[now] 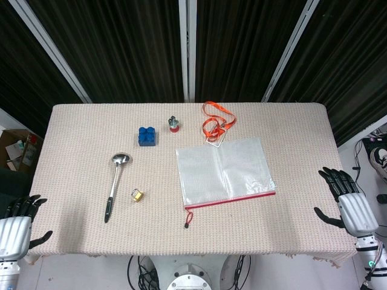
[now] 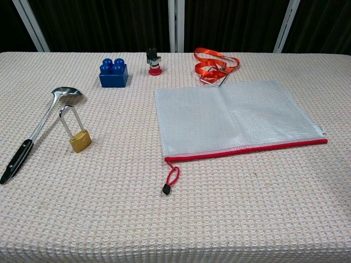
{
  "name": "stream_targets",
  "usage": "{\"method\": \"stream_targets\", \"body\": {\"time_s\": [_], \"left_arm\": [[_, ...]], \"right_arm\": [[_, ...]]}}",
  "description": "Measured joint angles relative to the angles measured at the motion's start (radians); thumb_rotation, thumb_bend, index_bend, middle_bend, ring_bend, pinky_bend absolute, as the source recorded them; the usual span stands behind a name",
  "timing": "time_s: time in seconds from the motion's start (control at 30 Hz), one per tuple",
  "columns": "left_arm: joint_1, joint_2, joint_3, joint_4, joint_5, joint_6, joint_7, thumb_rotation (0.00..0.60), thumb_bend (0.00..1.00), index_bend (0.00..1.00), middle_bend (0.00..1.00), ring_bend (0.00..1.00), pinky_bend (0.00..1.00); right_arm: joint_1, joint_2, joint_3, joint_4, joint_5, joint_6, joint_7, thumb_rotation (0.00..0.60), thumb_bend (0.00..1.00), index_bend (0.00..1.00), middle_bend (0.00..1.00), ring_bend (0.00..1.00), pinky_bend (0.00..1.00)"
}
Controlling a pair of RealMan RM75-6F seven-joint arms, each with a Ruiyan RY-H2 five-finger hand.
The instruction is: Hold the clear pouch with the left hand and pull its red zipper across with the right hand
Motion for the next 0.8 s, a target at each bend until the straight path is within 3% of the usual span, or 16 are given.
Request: {"method": "stream_targets", "body": {"time_s": [0.47,0.8], "left_arm": [[-0.009,-0.004,-0.005,-0.006,-0.006,-0.014,-0.002,0.6,0.09,0.22,0.16,0.13,0.14],[-0.011,-0.019,-0.001,0.004,-0.003,-0.019,-0.015,0.6,0.09,0.22,0.16,0.13,0.14]], "right_arm": [[0.086,-0.018,0.0,-0.014,-0.063,-0.084,-0.027,0.6,0.18,0.08,0.08,0.0,0.0],[0.31,-0.124,-0.014,-0.051,-0.172,-0.36,-0.075,0.6,0.18,0.25,0.12,0.0,0.0]]}}
